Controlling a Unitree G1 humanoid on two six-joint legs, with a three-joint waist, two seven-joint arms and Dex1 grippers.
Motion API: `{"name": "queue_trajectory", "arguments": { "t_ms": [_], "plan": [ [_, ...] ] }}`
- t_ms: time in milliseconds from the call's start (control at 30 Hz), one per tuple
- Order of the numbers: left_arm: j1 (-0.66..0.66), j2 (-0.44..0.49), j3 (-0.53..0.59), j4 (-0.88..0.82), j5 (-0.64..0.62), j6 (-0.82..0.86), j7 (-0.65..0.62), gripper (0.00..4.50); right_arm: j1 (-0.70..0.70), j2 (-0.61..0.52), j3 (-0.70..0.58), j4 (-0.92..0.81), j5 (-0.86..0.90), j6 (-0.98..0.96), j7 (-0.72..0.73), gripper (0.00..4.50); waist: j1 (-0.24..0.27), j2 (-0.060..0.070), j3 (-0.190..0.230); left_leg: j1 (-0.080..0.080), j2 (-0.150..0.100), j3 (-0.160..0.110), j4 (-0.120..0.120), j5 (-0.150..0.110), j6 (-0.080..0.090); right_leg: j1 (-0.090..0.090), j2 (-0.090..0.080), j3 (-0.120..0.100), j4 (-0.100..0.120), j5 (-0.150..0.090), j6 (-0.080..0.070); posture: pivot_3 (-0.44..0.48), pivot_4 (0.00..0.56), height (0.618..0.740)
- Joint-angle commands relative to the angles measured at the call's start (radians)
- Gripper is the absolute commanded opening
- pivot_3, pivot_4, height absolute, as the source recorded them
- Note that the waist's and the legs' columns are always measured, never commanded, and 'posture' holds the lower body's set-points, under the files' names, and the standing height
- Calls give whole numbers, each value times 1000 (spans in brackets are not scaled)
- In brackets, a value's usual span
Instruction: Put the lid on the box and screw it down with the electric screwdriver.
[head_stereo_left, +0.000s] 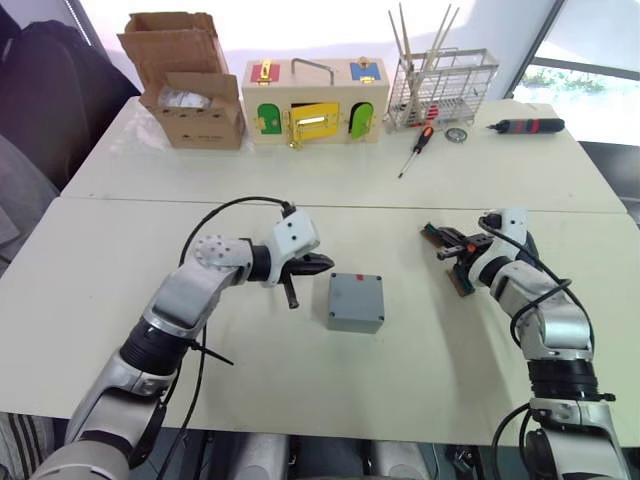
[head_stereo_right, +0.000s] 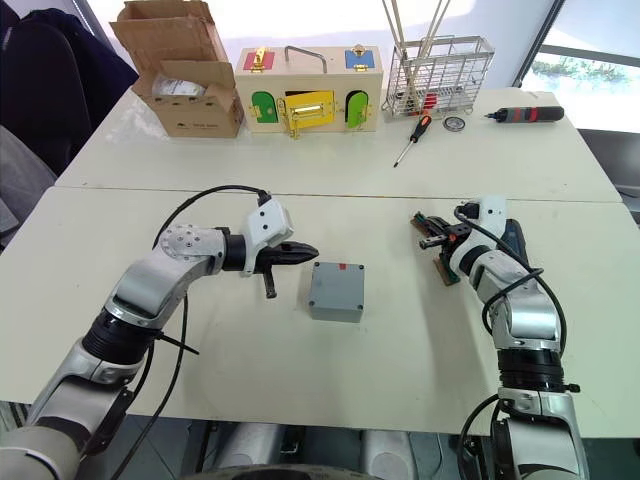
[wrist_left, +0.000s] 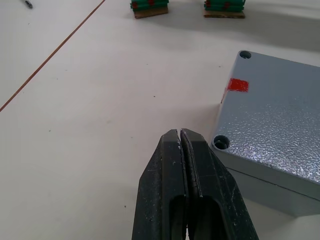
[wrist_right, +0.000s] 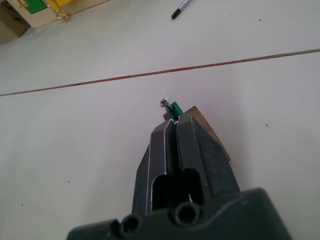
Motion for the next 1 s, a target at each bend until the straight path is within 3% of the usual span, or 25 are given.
{"name": "queue_trajectory", "arguments": {
  "t_ms": [33, 367, 533, 767, 1000],
  "plan": [
    [-2, -1, -3, -21, 2, -19, -4, 0, -26, 0, -41, -70, 39, 22, -11, 72, 0, 0, 0, 0, 0, 0, 0, 0, 0, 0, 0, 0, 0, 0, 0, 0, 150, 735],
    [-1, 7, -3, -23, -1, -20, -5, 0, -46, -10, -69, -113, 80, 57, -26, 72, -1, 0, 0, 0, 0, 0, 0, 0, 0, 0, 0, 0, 0, 0, 0, 0, 150, 735],
    [-3, 43, 32, -42, -23, -7, -23, 0, -84, -54, -122, -232, 164, 129, -12, 72, 0, 0, 0, 0, 0, 0, 0, 0, 0, 0, 0, 0, 1, 0, 0, 0, 150, 735],
    [28, 149, 129, -169, -194, 118, -134, 0, 70, -203, -78, -571, 406, 332, 184, 72, -1, 0, 0, 0, 1, -2, -1, -1, 1, 0, 0, 0, 0, 0, 0, 0, 150, 735],
    [71, 214, 105, -271, -267, 175, -181, 0, 164, -171, 43, -662, 423, 339, 183, 72, 2, 0, 0, 0, 1, -1, 0, -2, 3, 1, 0, 1, 0, 0, 0, 0, 150, 735]
  ]
}}
